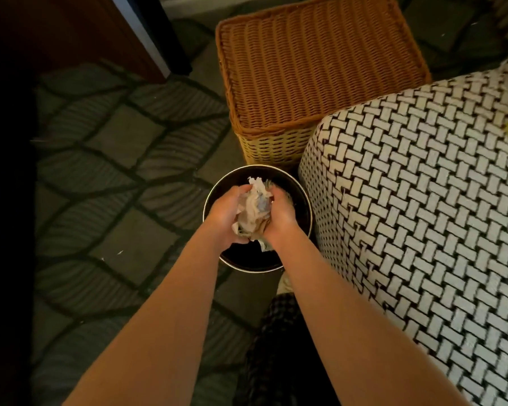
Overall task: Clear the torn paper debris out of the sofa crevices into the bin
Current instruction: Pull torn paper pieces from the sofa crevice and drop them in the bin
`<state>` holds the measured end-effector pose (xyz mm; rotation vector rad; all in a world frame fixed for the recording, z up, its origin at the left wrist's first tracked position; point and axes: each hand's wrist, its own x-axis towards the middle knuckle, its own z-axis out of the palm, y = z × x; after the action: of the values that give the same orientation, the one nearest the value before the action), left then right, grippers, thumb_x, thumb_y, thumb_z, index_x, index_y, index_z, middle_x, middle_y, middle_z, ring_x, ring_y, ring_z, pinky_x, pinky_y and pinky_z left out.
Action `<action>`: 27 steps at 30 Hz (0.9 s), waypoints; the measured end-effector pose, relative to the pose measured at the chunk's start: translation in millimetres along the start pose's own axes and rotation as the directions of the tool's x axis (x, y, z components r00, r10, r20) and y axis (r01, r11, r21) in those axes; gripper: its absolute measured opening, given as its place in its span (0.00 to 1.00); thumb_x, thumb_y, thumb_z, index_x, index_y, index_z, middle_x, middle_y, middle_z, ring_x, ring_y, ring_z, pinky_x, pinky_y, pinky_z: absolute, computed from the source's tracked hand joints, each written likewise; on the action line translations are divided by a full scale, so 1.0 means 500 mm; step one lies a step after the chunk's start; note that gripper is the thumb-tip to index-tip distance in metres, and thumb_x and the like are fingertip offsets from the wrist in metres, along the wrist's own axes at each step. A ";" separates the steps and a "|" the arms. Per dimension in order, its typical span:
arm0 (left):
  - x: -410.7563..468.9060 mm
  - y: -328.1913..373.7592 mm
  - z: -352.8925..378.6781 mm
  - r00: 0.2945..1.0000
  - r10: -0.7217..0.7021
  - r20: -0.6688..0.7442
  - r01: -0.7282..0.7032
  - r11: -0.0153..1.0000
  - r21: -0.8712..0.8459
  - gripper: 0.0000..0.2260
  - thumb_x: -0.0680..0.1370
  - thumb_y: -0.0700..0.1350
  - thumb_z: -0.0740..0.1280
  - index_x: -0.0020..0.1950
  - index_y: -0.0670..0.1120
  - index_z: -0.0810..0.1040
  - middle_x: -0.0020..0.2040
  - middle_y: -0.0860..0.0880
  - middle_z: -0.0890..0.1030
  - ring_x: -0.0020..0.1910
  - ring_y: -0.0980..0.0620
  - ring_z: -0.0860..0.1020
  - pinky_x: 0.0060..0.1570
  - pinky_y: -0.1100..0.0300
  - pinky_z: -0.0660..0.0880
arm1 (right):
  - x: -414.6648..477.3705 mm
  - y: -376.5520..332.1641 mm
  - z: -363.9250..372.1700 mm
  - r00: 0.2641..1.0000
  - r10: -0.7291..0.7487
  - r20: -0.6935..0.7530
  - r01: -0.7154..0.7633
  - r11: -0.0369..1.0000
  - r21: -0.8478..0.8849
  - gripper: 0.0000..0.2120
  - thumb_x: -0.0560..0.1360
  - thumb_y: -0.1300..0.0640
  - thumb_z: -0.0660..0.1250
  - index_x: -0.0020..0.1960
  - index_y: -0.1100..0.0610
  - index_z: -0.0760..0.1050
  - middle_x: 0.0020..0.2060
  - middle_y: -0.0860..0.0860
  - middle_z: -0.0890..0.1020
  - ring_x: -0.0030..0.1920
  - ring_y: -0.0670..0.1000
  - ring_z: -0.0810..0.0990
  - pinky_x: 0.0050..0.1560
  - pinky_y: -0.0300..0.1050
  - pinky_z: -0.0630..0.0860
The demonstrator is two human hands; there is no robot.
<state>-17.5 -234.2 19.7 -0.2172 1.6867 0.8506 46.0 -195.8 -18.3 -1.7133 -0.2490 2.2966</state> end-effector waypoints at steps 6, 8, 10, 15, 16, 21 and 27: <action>0.055 -0.025 0.016 0.998 0.032 -0.047 -0.028 0.997 0.071 0.09 0.79 0.52 0.58 0.53 0.54 0.76 0.55 0.50 0.76 0.55 0.47 0.73 0.60 0.44 0.66 | 0.035 0.013 -0.027 1.000 -0.001 -0.003 0.001 0.999 -0.043 0.19 0.75 0.53 0.60 0.61 0.62 0.74 0.51 0.60 0.81 0.52 0.58 0.79 0.57 0.52 0.75; 0.055 -0.015 0.024 0.996 0.063 -0.064 -0.056 0.992 0.112 0.09 0.80 0.49 0.56 0.52 0.53 0.76 0.53 0.50 0.76 0.49 0.50 0.73 0.51 0.53 0.68 | 0.030 -0.001 -0.036 1.000 0.010 -0.023 -0.011 0.998 -0.054 0.19 0.78 0.54 0.58 0.63 0.62 0.73 0.46 0.56 0.80 0.47 0.55 0.79 0.51 0.47 0.74; 0.054 -0.006 0.026 0.993 0.090 -0.076 -0.077 0.984 0.158 0.14 0.81 0.47 0.56 0.65 0.48 0.72 0.60 0.48 0.74 0.47 0.52 0.72 0.48 0.56 0.63 | 0.017 -0.019 -0.046 0.999 0.028 -0.036 -0.029 0.999 -0.030 0.18 0.80 0.55 0.53 0.66 0.62 0.70 0.53 0.53 0.77 0.55 0.52 0.75 0.55 0.43 0.69; 0.003 0.021 0.022 0.997 0.062 -0.050 -0.052 0.983 0.177 0.12 0.79 0.47 0.59 0.61 0.47 0.70 0.55 0.51 0.74 0.53 0.51 0.71 0.54 0.56 0.63 | -0.043 -0.045 -0.058 0.999 0.049 -0.004 -0.049 0.998 0.047 0.22 0.80 0.53 0.50 0.72 0.58 0.62 0.72 0.55 0.63 0.72 0.54 0.60 0.70 0.48 0.56; -0.009 0.027 0.023 0.996 0.080 -0.046 -0.070 0.979 0.191 0.15 0.79 0.49 0.60 0.64 0.47 0.72 0.57 0.51 0.74 0.56 0.50 0.71 0.57 0.54 0.65 | -0.051 -0.048 -0.057 0.999 0.045 -0.007 -0.045 0.998 0.046 0.22 0.80 0.52 0.50 0.72 0.57 0.62 0.72 0.55 0.62 0.73 0.54 0.59 0.70 0.50 0.55; -0.108 0.085 0.068 0.982 0.190 -0.009 -0.187 0.972 0.145 0.11 0.79 0.47 0.60 0.60 0.48 0.76 0.55 0.50 0.77 0.54 0.51 0.73 0.53 0.53 0.68 | -0.147 -0.111 -0.050 0.998 -0.041 0.041 0.036 0.992 0.119 0.22 0.81 0.50 0.47 0.71 0.56 0.64 0.72 0.56 0.63 0.73 0.54 0.58 0.71 0.52 0.55; -0.233 0.128 0.186 0.957 0.254 0.143 -0.257 0.966 0.006 0.07 0.80 0.44 0.59 0.46 0.50 0.76 0.43 0.51 0.79 0.43 0.54 0.77 0.44 0.59 0.71 | -0.288 -0.206 -0.109 0.980 -0.180 0.089 0.155 0.960 0.233 0.19 0.80 0.54 0.51 0.65 0.59 0.71 0.60 0.56 0.74 0.61 0.53 0.71 0.62 0.49 0.66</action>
<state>54.7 -163.1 146.6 0.0804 1.6115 1.0115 147.9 -144.1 127.5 -1.4029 -0.1423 2.2023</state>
